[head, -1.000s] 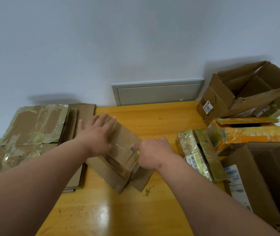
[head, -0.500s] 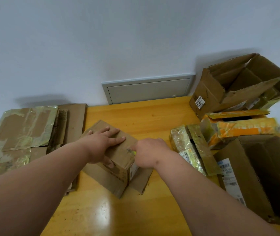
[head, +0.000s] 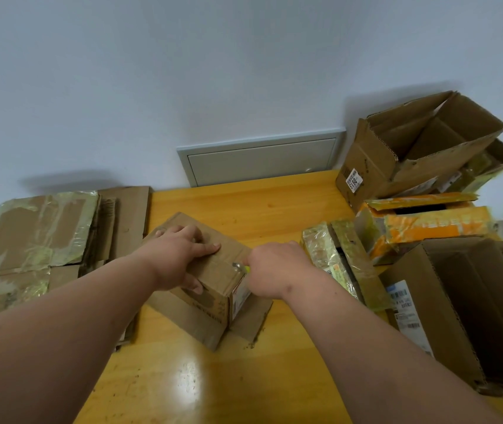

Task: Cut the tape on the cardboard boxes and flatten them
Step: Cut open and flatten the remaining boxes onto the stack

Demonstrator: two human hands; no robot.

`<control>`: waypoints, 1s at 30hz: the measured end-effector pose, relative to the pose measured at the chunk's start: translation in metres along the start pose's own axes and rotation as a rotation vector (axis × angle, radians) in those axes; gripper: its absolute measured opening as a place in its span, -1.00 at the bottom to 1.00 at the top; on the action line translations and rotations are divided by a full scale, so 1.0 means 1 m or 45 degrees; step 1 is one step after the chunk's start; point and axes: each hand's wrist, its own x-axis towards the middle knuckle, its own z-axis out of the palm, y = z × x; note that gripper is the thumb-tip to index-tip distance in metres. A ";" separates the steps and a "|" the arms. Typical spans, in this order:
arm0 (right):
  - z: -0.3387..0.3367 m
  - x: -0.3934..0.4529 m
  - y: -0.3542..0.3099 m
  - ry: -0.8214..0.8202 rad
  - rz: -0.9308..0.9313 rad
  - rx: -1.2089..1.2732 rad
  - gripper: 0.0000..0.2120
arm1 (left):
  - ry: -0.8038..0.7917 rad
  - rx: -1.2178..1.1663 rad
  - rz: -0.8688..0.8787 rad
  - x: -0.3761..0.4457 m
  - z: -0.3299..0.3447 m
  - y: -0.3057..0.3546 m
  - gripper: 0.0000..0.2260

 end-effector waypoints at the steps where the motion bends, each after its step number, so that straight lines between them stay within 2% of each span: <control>1: 0.000 0.000 0.001 0.008 -0.004 -0.008 -0.62 | 0.010 -0.017 -0.006 0.000 -0.001 0.001 -0.21; 7: -0.003 -0.001 0.007 -0.062 0.035 0.062 -0.57 | 0.052 -0.044 -0.028 -0.001 -0.002 0.004 -0.34; 14: -0.009 -0.003 0.018 -0.175 0.111 0.136 -0.50 | 0.006 0.006 -0.054 0.005 -0.005 0.002 -0.37; 18: -0.004 -0.007 0.035 -0.212 0.166 0.282 -0.60 | 0.115 0.058 -0.092 0.005 -0.008 -0.001 -0.45; 20: 0.005 -0.009 0.047 -0.144 0.221 0.557 -0.76 | 0.190 0.086 -0.124 0.005 -0.010 -0.003 -0.47; 24: 0.026 -0.006 0.053 0.182 0.494 1.401 -0.58 | 0.236 0.142 -0.117 0.006 -0.009 0.001 -0.42; 26: 0.035 -0.001 0.047 0.247 0.560 1.581 -0.56 | 0.248 0.164 -0.106 0.007 -0.008 0.005 -0.42; 30: 0.044 0.010 0.032 0.257 0.543 1.746 -0.57 | 0.233 0.142 -0.083 0.006 -0.005 0.008 -0.41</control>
